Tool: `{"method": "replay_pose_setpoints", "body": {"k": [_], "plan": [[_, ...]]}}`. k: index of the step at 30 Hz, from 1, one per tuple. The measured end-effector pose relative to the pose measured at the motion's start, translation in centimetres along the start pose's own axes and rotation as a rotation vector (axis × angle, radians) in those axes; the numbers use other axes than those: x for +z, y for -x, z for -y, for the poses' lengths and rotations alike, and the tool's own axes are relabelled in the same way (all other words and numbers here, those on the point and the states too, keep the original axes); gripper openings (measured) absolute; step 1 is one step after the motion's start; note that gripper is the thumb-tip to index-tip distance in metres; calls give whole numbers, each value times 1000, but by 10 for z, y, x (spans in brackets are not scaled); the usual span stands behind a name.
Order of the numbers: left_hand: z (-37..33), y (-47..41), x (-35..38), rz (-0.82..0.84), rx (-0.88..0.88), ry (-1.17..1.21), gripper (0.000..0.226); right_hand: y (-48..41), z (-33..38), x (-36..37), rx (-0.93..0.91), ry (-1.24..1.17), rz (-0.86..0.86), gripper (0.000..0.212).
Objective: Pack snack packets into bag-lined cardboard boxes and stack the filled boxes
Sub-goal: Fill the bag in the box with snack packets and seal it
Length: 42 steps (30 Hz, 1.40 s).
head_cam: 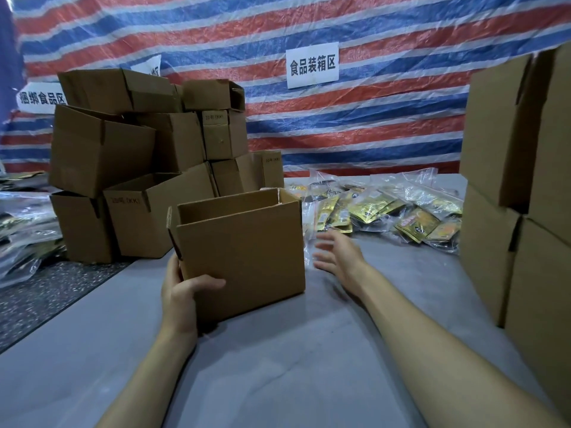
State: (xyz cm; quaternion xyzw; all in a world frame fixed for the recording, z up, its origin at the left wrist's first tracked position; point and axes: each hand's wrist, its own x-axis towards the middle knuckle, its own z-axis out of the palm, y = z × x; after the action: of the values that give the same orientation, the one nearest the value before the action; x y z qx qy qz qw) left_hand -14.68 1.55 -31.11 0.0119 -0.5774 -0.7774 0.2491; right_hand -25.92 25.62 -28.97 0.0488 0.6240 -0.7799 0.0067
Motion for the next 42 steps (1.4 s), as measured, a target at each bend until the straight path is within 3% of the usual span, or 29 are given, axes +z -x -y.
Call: {"method": "replay_pose_setpoints", "body": {"k": [4,6,13,17,20,25,28,33,39,42], "plan": [[0,0,0,39,21,-12,77,4,3,23,31,505,182,56],[1,-1,0,51,32,-14,79,7,3,34,-6,685,232,50],[1,-2,-2,57,40,-28,87,3,-3,29,-58,762,189,34],[0,-1,-1,51,47,-38,95,0,-11,21,-112,869,162,68],[1,-1,-2,53,42,-45,95,3,-12,22,-152,943,103,67],[4,-4,-4,61,38,-50,91,7,3,22,-131,921,64,30],[6,-6,-5,78,35,-54,92,7,21,18,-276,772,-132,36],[6,-6,-4,124,41,-76,87,11,47,11,-364,579,-273,43],[6,-4,-1,209,57,-86,80,19,71,12,-445,553,-326,33],[5,-4,-2,240,58,-103,82,24,84,11,-487,546,-339,39]]}}
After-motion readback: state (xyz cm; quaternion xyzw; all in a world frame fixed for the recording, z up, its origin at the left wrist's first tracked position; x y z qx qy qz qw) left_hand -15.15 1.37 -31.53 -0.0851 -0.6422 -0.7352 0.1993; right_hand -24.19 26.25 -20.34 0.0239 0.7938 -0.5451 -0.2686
